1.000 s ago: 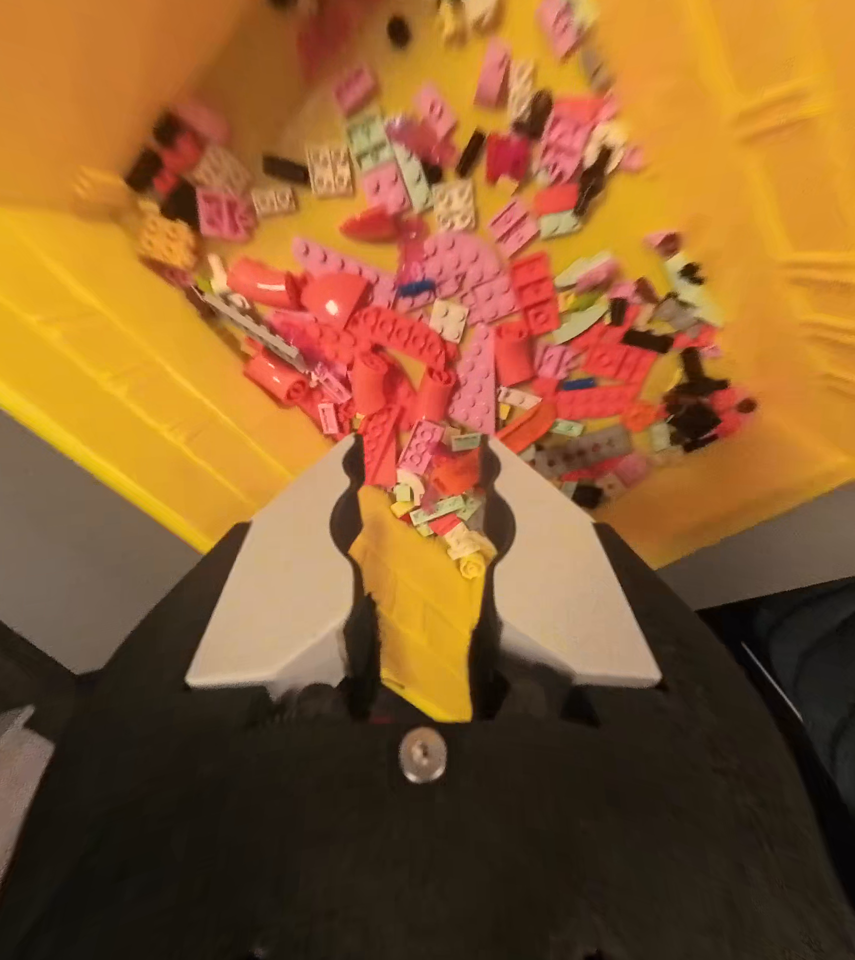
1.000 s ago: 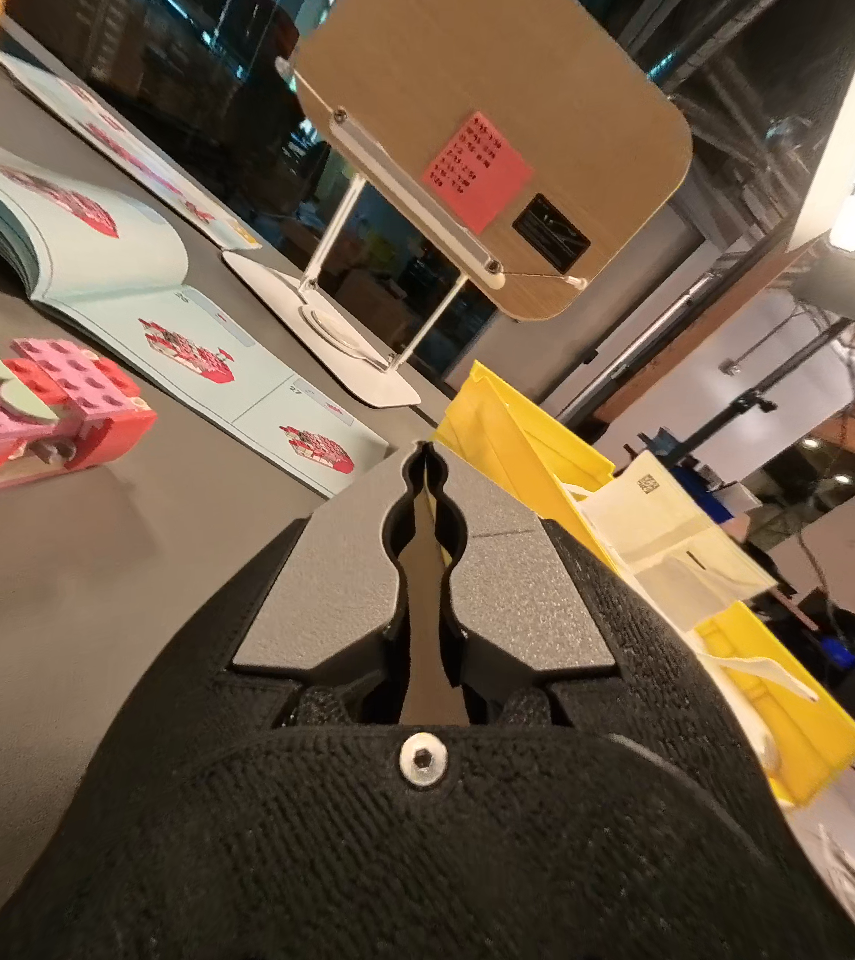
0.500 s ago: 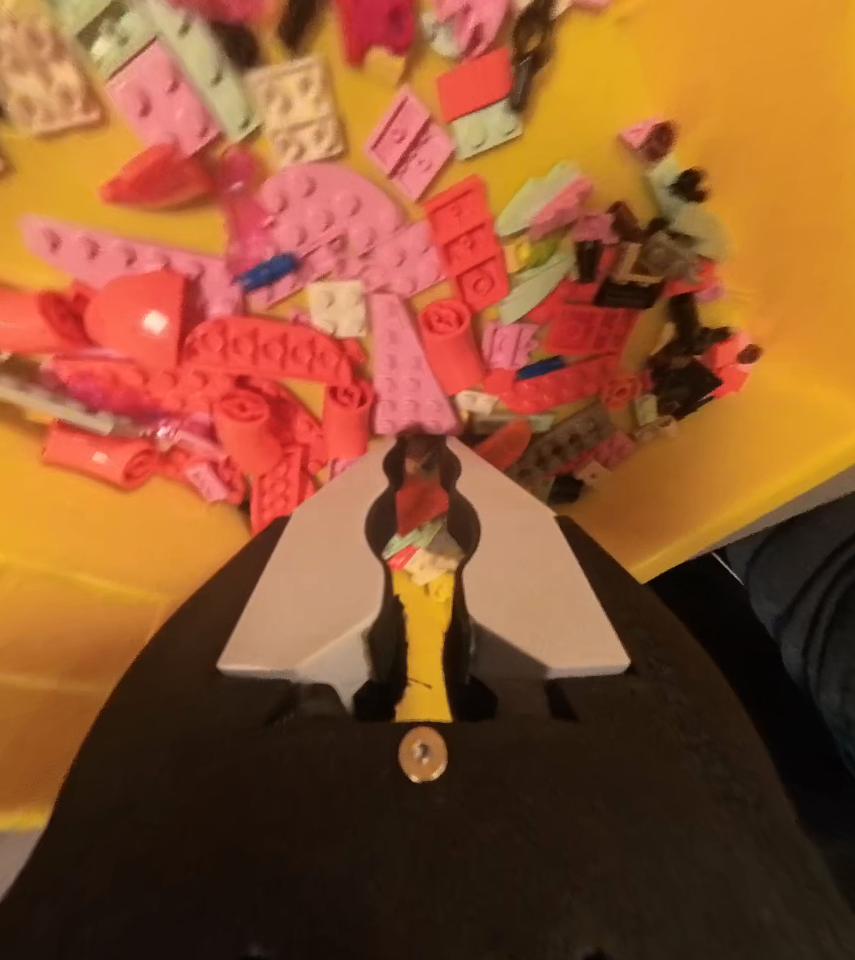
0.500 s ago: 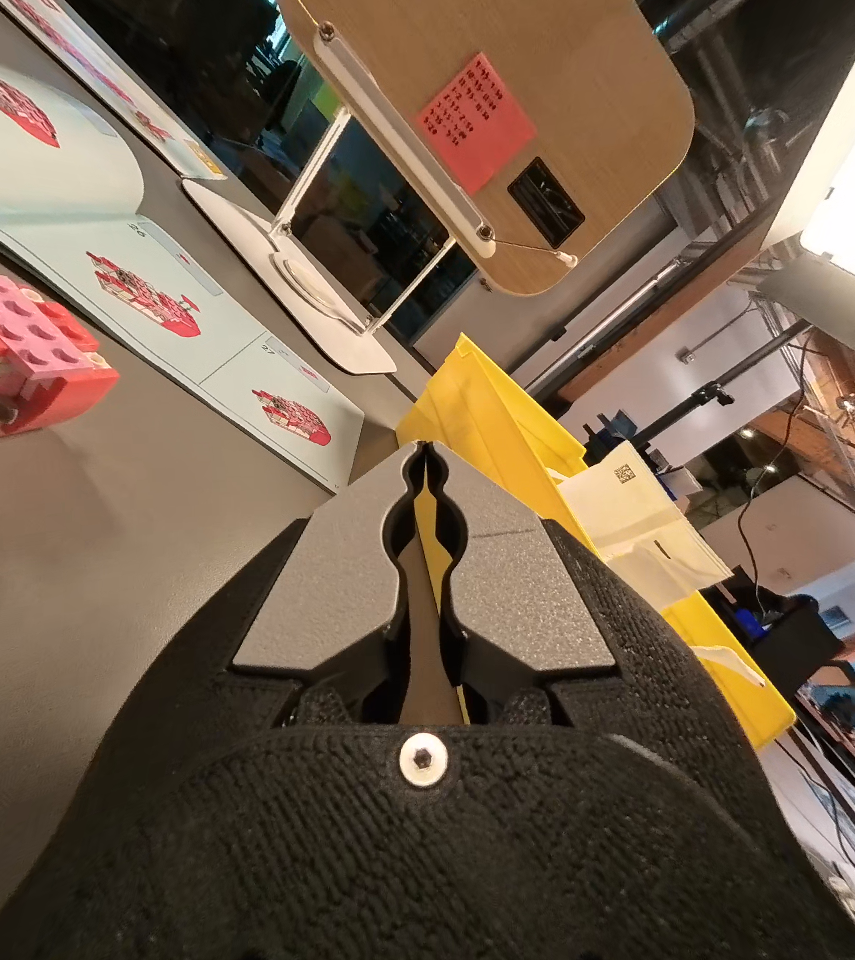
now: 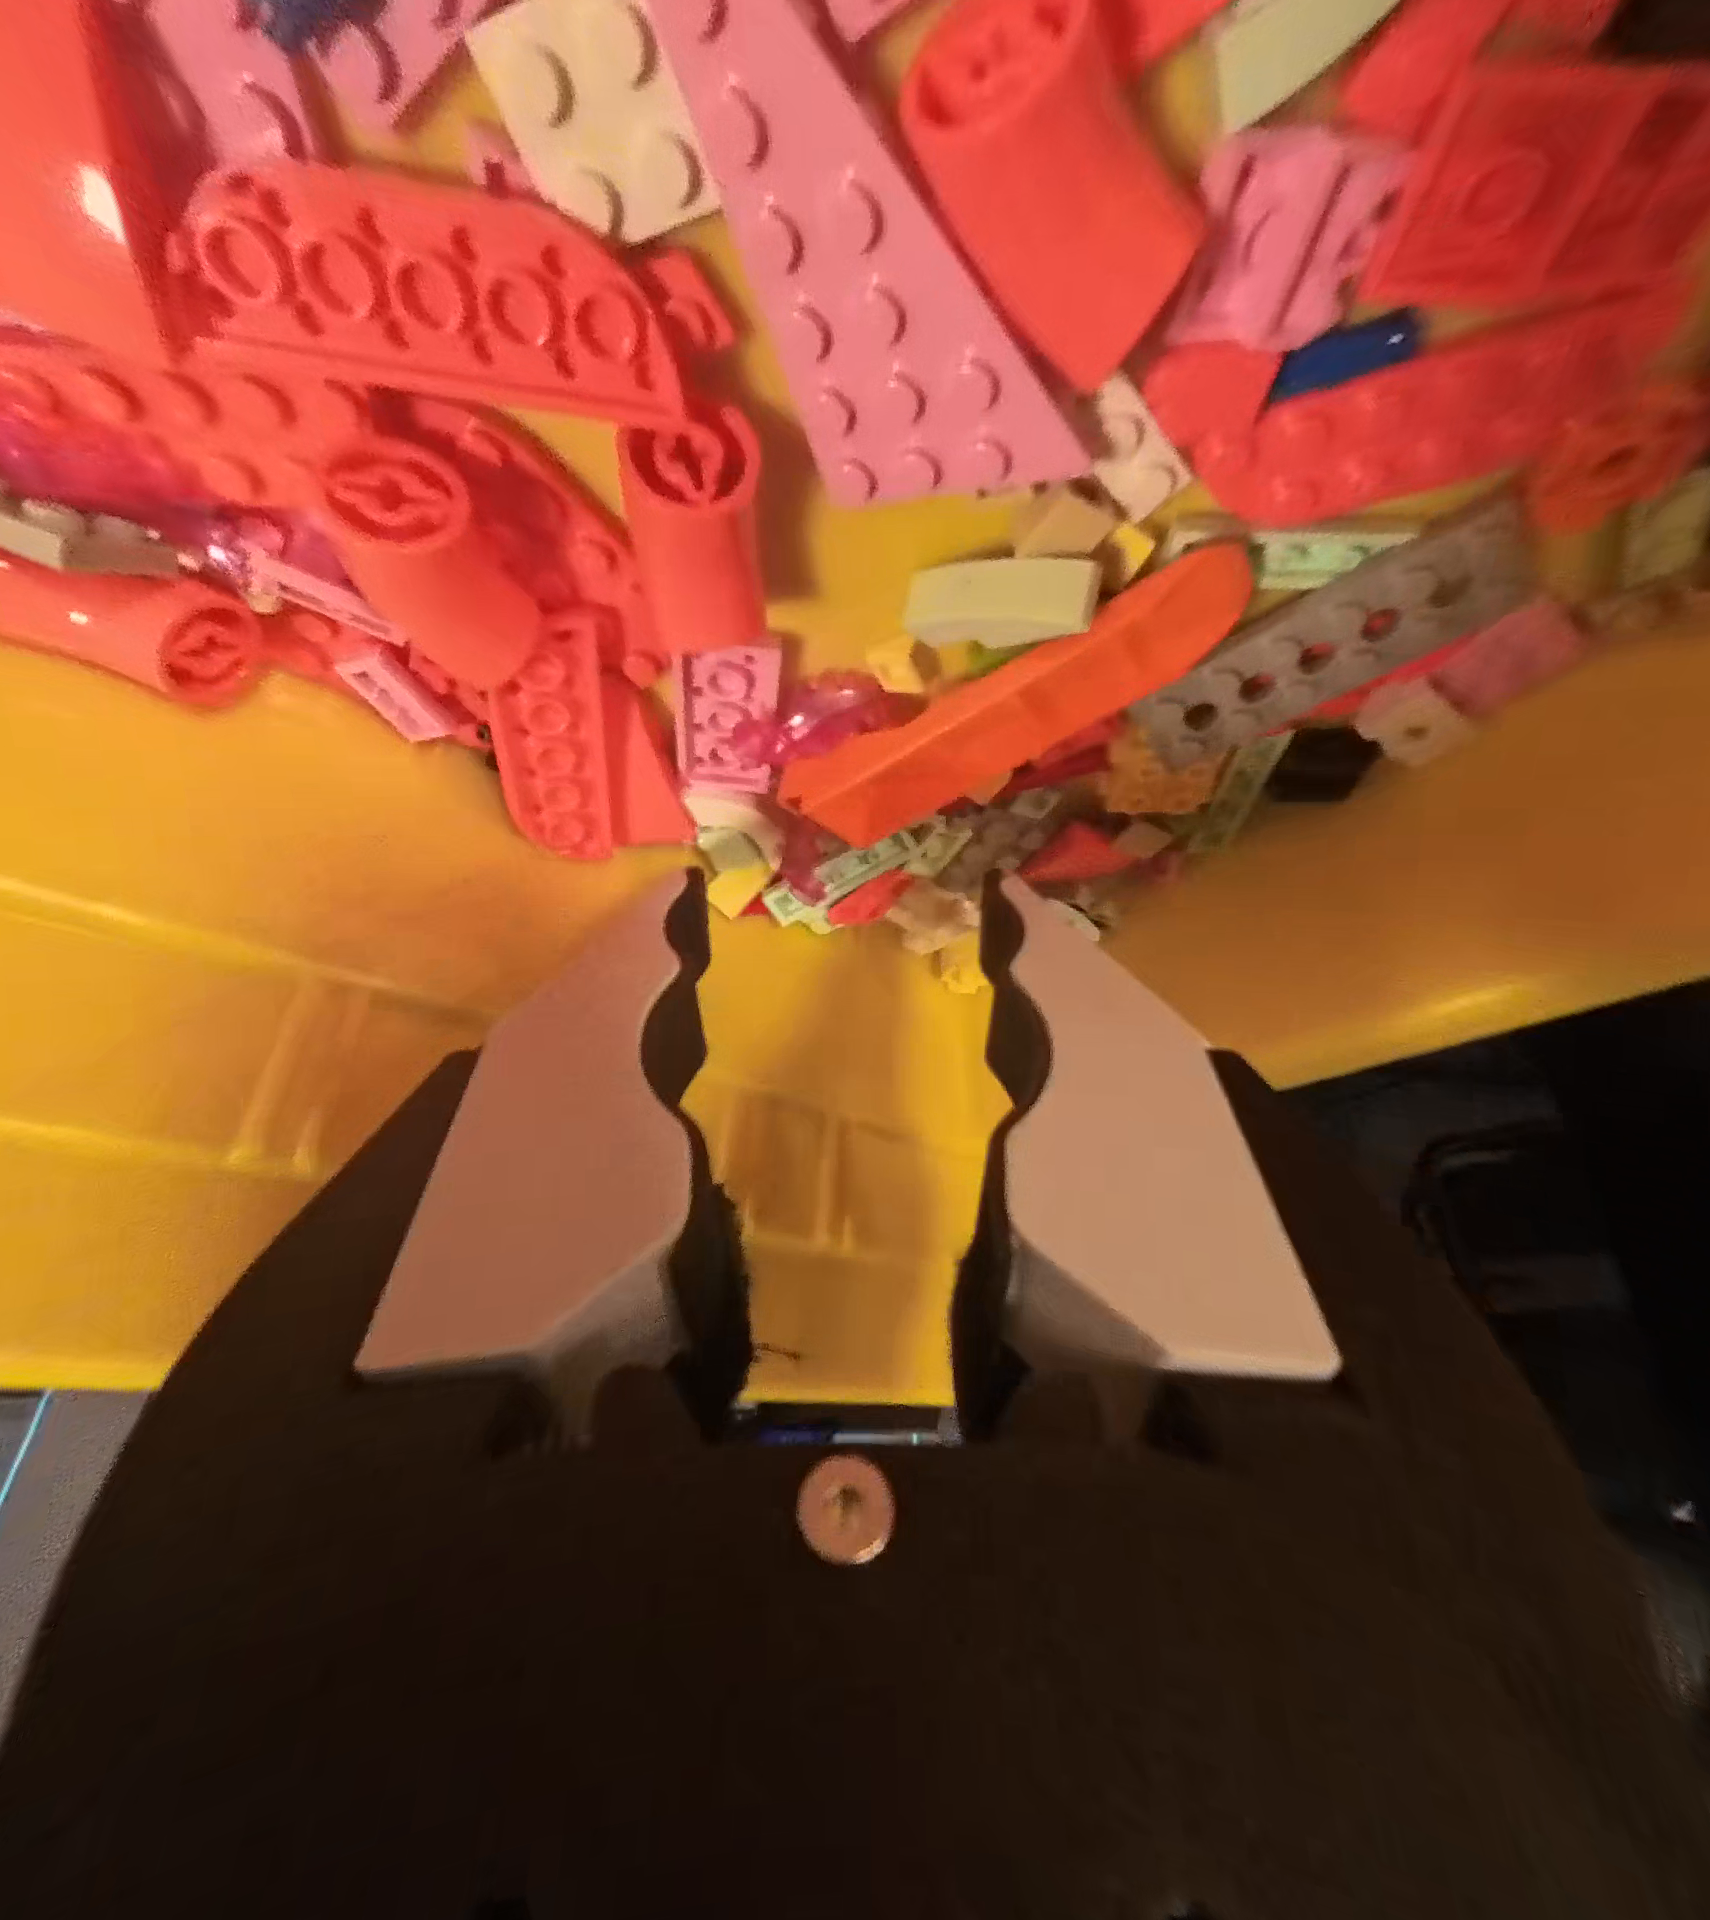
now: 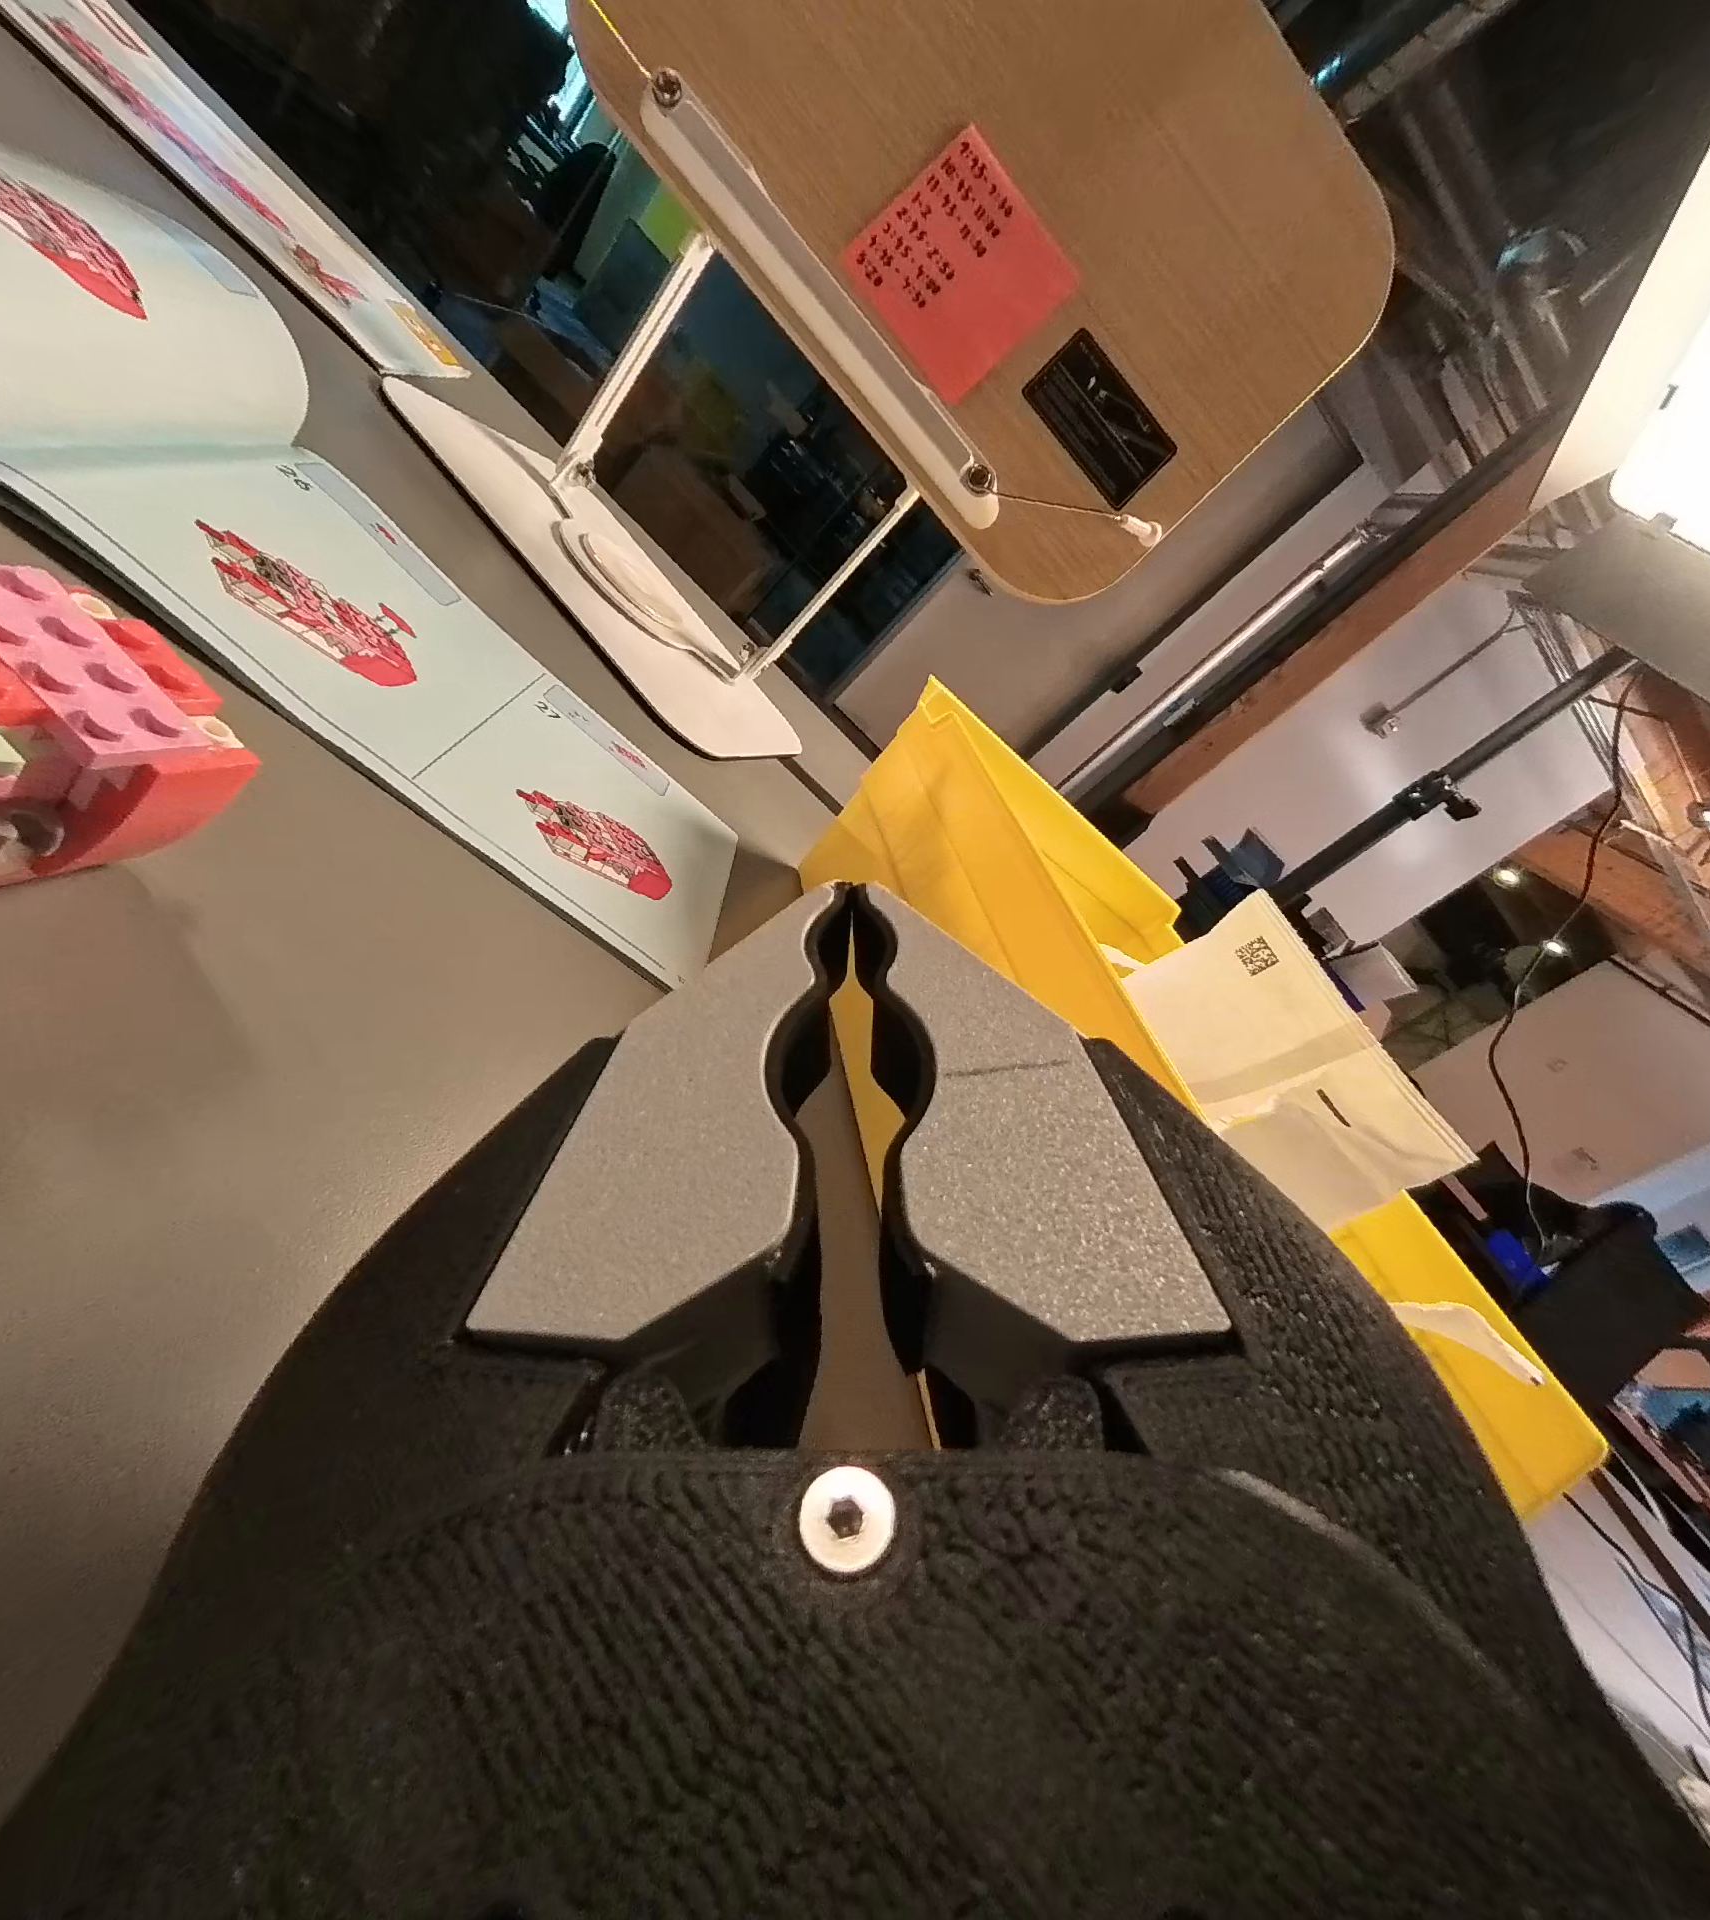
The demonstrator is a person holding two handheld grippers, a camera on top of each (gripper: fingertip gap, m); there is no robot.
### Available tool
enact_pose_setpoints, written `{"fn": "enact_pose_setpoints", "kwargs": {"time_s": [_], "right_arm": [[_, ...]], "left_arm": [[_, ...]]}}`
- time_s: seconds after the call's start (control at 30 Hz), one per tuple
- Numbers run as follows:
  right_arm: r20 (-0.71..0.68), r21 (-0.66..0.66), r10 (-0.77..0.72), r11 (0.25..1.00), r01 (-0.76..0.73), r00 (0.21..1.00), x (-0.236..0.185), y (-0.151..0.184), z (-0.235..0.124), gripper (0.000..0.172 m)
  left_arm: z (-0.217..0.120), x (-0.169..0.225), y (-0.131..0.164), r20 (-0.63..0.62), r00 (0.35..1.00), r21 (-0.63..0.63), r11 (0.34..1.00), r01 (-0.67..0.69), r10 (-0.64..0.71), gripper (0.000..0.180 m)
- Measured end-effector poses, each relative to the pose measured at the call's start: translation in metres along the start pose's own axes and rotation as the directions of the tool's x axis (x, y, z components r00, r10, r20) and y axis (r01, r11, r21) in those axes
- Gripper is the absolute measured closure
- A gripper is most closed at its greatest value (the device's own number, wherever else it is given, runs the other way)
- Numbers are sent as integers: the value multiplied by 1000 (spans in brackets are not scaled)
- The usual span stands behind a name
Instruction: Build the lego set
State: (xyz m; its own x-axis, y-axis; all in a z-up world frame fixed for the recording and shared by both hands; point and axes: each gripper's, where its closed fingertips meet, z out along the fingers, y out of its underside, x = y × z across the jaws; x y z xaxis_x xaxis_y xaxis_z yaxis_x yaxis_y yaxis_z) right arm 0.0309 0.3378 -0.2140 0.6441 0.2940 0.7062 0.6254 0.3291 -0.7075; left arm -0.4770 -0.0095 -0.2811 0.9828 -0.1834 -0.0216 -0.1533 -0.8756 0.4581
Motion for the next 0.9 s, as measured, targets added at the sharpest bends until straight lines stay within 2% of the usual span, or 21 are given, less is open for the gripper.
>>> {"fn": "enact_pose_setpoints", "kwargs": {"time_s": [0.07, 0.13, 0.17, 0.27, 0.37, 0.43, 0.53, 0.6, 0.77, 0.83, 0.9], "right_arm": [[3, 2, 1, 1000, -1, 1000, -1, 0, 0, 172], [6, 4, 7, 1000, -7, 1000, -1, -1, 0, 172], [8, 5, 11, 1000, -11, 1000, -1, -1, 0, 172], [6, 6, 24, 1000, -24, 1000, 0, -1, -1, 172], [4, 7, 33, 999, -33, 999, 1, 0, -1, 172], [6, 7, 35, 999, -35, 999, 1, 0, -1, 172], [9, 9, 34, 999, -34, 999, 1, -1, -1, 172], [11, 11, 34, 999, -35, 999, 0, -1, -1, 172], [11, 11, 37, 999, -37, 999, 1, -1, -1, 172], [3, 5, 37, 999, -37, 999, 2, 0, -1, 172], [1, 1, 42, 999, -42, 999, 3, 1, -1, 172]], "left_arm": [[4, -2, -2, 14, 1000, -8, 1000, 1, -1, 138], [4, -11, -3, 49, 999, -19, 1000, 4, -3, 158], [2, -14, -9, 58, 998, 9, 1000, 7, -8, 169], [-9, -6, -31, -50, 999, 143, 990, 5, 2, 176], [-29, 14, -57, -177, 981, 322, 947, -14, 75, 175], [-36, 9, -58, -147, 988, 353, 936, 1, 54, 174], [-33, -10, -39, -44, 998, 273, 961, 51, -40, 147], [-28, -18, -30, -5, 997, 223, 972, 72, -73, 142], [-14, -2, -16, -88, 995, 124, 991, 54, -43, 142], [-16, 1, -19, -95, 995, 150, 988, 41, -27, 140], [-18, 6, -25, -109, 994, 196, 980, 24, -3, 130]]}}
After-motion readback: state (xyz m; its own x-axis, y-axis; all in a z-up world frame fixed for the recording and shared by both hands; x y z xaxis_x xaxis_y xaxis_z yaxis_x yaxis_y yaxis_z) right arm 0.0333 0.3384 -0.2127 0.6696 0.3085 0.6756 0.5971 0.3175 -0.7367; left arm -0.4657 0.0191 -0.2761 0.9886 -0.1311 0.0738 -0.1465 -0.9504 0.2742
